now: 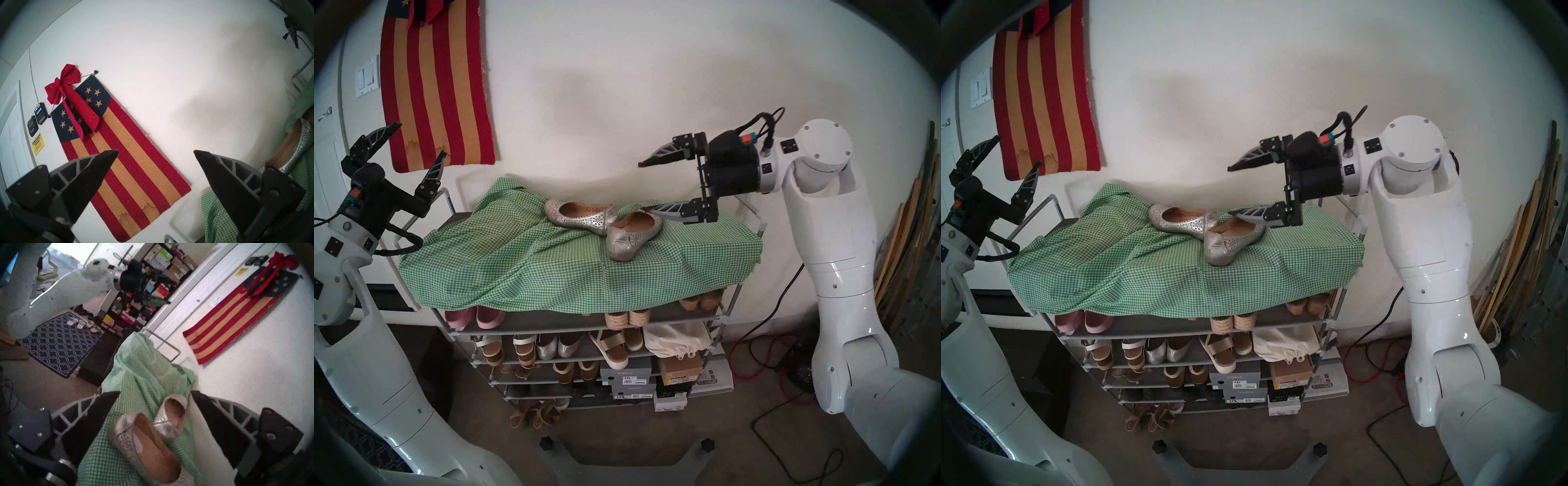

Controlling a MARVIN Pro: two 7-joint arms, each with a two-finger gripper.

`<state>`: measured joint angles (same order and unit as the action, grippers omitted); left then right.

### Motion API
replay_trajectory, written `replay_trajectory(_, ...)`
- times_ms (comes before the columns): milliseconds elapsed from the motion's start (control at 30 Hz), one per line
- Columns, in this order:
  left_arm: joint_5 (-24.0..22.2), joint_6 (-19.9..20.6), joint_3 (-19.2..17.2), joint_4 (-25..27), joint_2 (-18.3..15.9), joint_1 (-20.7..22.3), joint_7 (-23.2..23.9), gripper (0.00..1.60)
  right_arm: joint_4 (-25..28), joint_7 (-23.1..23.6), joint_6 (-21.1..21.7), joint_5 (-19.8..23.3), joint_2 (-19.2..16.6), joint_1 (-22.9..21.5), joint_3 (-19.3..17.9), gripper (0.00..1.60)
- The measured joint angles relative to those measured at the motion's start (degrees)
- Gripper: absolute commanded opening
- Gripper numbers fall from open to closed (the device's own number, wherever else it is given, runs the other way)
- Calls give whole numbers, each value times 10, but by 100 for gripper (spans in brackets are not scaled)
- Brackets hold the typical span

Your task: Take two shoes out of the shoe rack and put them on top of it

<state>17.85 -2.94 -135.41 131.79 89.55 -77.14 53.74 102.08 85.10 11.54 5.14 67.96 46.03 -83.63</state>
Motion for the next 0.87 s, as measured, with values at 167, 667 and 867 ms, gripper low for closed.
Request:
replay_trajectory(167, 0, 0, 0, 0, 0, 0, 0, 160, 46, 0, -1, 39, 3, 33, -15, 160)
replay_trajectory(667, 1, -1, -1, 0, 2, 2, 1, 160, 192, 0, -39, 74, -1, 135, -34, 160)
replay_trajectory(867, 1, -2, -1, 0, 2, 2, 2, 160, 244, -1, -52, 73, -8, 171, -48, 160)
